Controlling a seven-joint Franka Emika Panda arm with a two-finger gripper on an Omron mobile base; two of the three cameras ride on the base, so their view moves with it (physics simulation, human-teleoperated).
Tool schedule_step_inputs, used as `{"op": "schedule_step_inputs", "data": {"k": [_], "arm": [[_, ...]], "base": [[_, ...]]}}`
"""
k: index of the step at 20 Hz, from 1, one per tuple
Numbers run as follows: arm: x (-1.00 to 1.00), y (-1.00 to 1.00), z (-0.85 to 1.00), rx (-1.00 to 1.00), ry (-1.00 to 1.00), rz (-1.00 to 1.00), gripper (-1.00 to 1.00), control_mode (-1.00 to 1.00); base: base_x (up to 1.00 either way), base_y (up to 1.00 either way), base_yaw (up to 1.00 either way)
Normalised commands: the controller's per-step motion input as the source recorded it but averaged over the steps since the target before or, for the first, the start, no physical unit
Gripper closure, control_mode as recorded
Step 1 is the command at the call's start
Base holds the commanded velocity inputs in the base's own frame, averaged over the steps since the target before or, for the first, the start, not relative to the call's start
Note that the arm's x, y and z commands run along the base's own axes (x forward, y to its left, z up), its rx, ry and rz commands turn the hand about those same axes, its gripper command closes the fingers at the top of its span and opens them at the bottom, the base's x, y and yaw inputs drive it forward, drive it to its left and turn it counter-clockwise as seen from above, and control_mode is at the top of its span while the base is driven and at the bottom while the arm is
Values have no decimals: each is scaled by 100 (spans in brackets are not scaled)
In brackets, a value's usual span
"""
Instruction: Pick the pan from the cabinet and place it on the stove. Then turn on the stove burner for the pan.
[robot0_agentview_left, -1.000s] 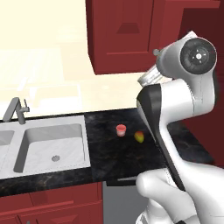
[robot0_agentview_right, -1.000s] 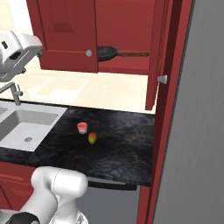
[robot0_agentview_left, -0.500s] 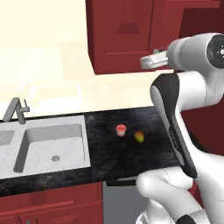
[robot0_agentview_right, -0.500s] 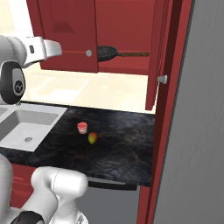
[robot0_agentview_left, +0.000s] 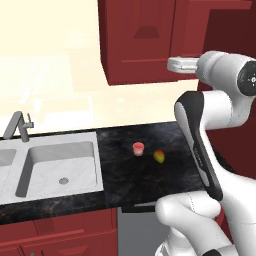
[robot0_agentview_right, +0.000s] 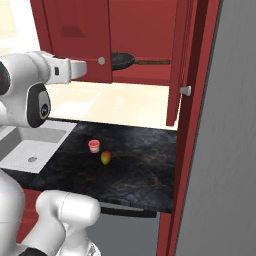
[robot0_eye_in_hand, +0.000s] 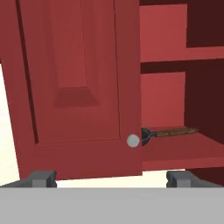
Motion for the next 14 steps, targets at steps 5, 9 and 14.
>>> {"op": "schedule_step_inputs", "data": {"k": [5,9,14], "arm": [[6,-22,0,4,-6,-6,-100,-100],[0,-14,0,4,-1,0,-100,-100],[6,-7,-15,0,-3,1,-100,-100]], "base": [[0,0,0],[0,0,0],[0,0,0]]}}
